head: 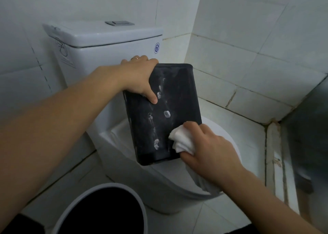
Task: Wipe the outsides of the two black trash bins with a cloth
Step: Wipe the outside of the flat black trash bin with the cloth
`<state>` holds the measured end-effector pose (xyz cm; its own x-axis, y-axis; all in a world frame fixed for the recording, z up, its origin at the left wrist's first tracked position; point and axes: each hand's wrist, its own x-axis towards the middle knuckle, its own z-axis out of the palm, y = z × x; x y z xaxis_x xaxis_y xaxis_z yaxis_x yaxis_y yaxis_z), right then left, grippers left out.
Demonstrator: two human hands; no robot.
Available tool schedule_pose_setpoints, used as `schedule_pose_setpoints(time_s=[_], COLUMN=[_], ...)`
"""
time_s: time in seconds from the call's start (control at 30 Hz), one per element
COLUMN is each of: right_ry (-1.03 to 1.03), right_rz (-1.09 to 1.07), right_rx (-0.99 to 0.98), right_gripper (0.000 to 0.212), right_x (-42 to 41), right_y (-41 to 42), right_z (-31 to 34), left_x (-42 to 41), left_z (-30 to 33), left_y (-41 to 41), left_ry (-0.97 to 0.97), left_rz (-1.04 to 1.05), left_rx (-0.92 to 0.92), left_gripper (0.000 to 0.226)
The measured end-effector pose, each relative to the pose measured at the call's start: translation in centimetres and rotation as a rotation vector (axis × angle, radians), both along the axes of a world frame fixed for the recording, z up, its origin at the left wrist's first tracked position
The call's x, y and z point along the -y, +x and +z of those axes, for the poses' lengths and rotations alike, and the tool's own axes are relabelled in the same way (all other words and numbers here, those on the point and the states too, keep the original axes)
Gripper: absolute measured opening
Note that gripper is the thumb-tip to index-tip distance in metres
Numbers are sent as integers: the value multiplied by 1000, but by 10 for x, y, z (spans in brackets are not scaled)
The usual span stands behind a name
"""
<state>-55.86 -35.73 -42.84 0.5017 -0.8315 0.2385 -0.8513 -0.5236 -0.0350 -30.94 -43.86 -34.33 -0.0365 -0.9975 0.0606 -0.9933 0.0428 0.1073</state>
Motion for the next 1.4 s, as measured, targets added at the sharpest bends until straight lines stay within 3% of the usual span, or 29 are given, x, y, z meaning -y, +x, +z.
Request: schedule_pose_setpoints(time_s=[0.17,0.43,0.67,0.93,1.23,1.4], right_ry=[-13,41,-11,123,24,42], right_rz=[-116,111,-68,260,44,177], right_rx=[8,-64,-92,-136,-43,-145], right_gripper=[46,59,50,63,54,63], right_x=[6,-16,0,-12,10,3], right_y=[-5,10,-5,2,-5,-2], right_z=[6,-8,7,-5,6,5], left_x=[-1,0,-3,-1,-2,-1], left_z=[-3,-3,-4,-3,-3,-3], left_y=[1,2,2,1,1,1], left_ry=[-10,-12,-22,-16,-22,-20], left_rz=[14,10,-1,6,-5,2], left_rx=[-21,-23,-23,-16,-12,4], left_gripper=[97,98,100,104,104,104])
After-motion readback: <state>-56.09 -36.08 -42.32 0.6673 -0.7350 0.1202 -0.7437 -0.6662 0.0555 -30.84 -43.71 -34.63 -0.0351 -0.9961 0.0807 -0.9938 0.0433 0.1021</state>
